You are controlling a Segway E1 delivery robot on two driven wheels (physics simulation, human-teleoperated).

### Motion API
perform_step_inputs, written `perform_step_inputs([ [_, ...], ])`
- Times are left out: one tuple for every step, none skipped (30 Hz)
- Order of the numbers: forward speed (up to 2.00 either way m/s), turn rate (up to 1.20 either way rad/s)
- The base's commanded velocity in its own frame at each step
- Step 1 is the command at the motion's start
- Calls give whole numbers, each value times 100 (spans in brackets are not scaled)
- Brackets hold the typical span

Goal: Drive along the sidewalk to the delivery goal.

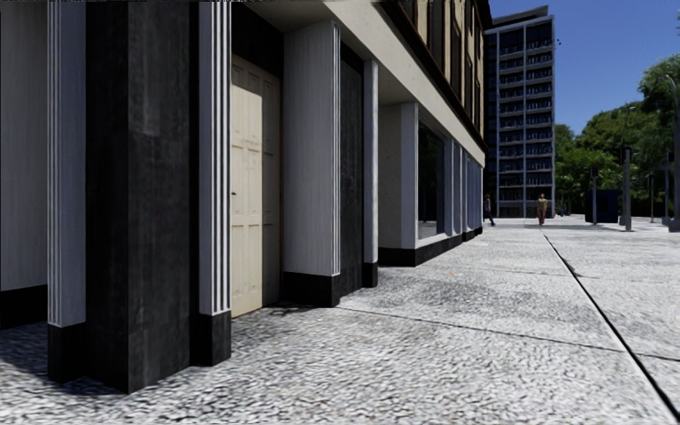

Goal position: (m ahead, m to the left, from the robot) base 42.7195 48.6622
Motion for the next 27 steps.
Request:
perform_step_inputs([
  [0,-70],
  [5,-70],
  [22,-70],
  [22,-70],
  [41,-70],
  [62,-70],
  [77,-70],
  [77,-70],
  [102,-70],
  [118,-70],
  [126,-70],
  [126,-70],
  [129,-70],
  [129,-70],
  [129,-70],
  [129,-70],
  [129,-70],
  [132,-70],
  [136,-67],
  [141,-64],
  [141,-64],
  [143,-63],
  [144,-63],
  [145,-63],
  [145,-63],
  [145,-63],
  [145,-63],
])
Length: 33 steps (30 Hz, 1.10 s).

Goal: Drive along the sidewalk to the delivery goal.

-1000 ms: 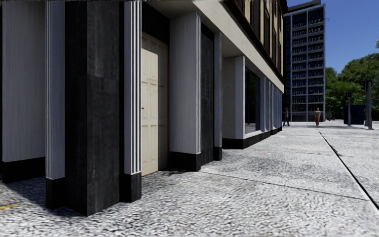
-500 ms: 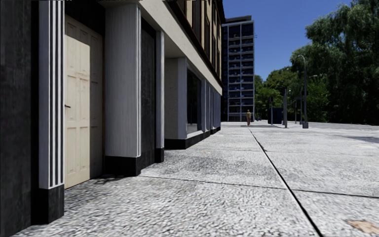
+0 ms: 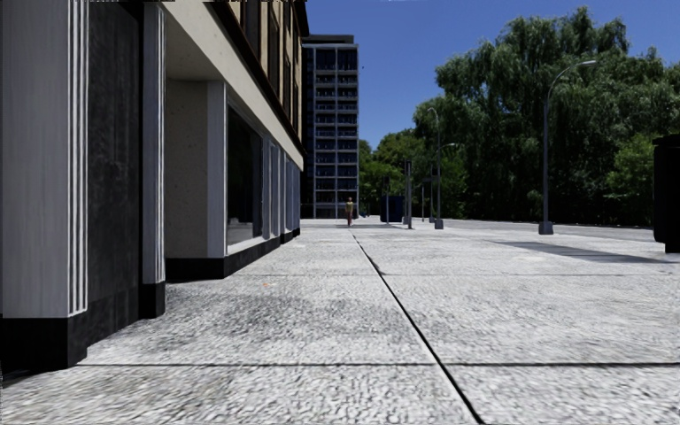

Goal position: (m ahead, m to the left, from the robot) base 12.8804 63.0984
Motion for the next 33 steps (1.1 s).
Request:
perform_step_inputs([
  [146,-63],
  [146,-63],
  [146,-63],
  [149,-63],
  [150,-63],
  [149,-63],
  [148,-63],
  [148,-63],
  [147,-62],
  [150,-56],
  [165,-50],
  [165,-50],
  [200,-6],
  [200,0],
  [200,0],
  [200,0],
  [200,0],
  [200,0],
  [200,0],
  [200,0],
  [200,0],
  [200,0],
  [198,0],
  [198,0],
  [198,0],
  [198,0],
  [198,0],
  [198,0],
  [198,0],
  [200,0],
  [200,0],
  [200,0],
  [200,0],
])
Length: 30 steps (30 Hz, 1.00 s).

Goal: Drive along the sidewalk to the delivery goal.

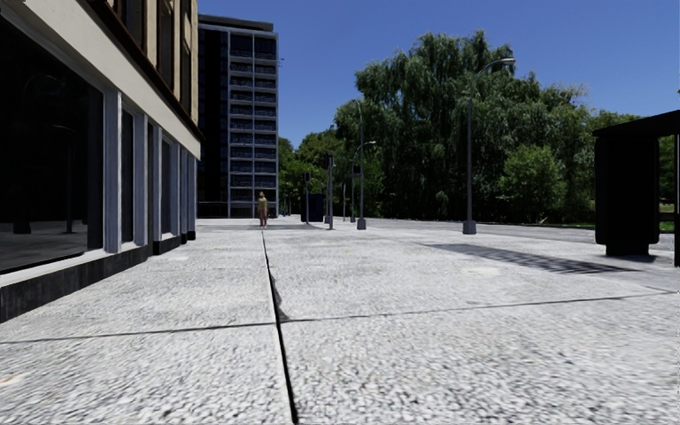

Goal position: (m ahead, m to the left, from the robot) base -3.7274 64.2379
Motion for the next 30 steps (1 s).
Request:
perform_step_inputs([
  [200,-2],
  [200,0],
  [200,0],
  [200,0],
  [200,0],
  [200,0],
  [200,0],
  [200,0],
  [200,0],
  [200,0],
  [200,0],
  [200,0],
  [200,0],
  [200,0],
  [200,0],
  [200,0],
  [200,0],
  [200,0],
  [200,0],
  [200,0],
  [197,0],
  [196,0],
  [195,0],
  [195,0],
  [195,0],
  [195,0],
  [193,0],
  [193,0],
  [186,0],
  [175,0],
])
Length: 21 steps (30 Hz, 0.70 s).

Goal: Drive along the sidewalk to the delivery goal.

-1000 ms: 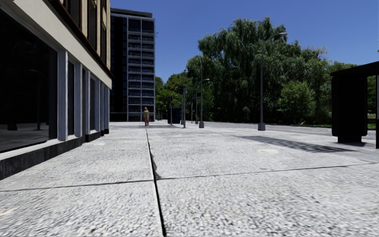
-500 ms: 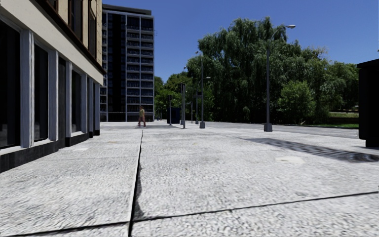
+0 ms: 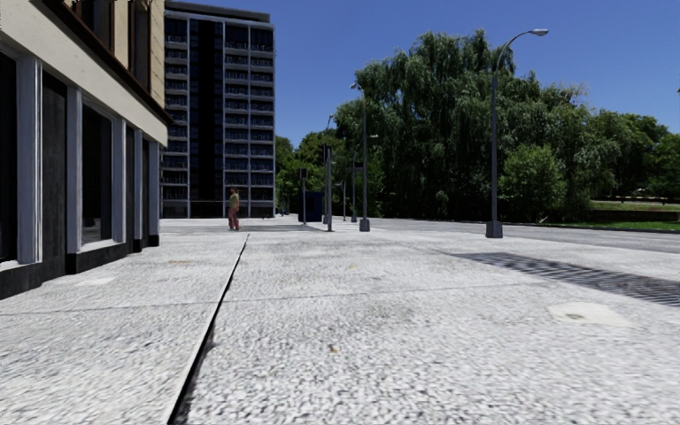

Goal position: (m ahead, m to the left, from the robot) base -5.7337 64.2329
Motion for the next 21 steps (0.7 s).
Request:
perform_step_inputs([
  [169,0],
  [168,0],
  [168,0],
  [169,0],
  [173,0],
  [181,0],
  [181,0],
  [184,0],
  [193,0],
  [196,0],
  [197,0],
  [197,0],
  [197,0],
  [198,0],
  [198,0],
  [198,0],
  [198,0],
  [198,0],
  [198,0],
  [198,0],
  [198,0],
])
